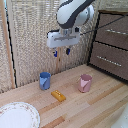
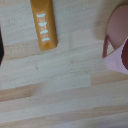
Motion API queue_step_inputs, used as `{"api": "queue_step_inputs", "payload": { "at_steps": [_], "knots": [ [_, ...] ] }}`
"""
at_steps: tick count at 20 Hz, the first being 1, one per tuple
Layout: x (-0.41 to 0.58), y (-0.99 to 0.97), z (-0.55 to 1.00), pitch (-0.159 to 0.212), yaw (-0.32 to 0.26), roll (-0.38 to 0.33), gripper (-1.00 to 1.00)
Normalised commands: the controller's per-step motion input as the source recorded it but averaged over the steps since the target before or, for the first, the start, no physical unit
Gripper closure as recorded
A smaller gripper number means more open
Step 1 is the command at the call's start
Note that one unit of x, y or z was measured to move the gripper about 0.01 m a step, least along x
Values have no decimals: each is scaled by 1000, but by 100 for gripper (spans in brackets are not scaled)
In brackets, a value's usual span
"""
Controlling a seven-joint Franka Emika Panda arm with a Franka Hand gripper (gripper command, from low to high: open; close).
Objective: Please adjust your gripper to match the height of the lower drawer handle. Progress your gripper onward until it happens to touch the drawer handle. Now, firmly take hold of it with your gripper, then steadily retract it to swing the drawer wide open.
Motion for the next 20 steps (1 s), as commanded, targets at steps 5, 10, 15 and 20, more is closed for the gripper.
{"api": "queue_step_inputs", "payload": {
  "at_steps": [5, 10, 15, 20],
  "knots": [
    [-23, -93, -6, 5, 86, -304, -100],
    [-38, -201, -66, 0, 67, -375, -100],
    [-38, -222, -131, -3, 72, -375, -100],
    [-23, -275, -161, -14, 91, -375, -100]
  ]
}}
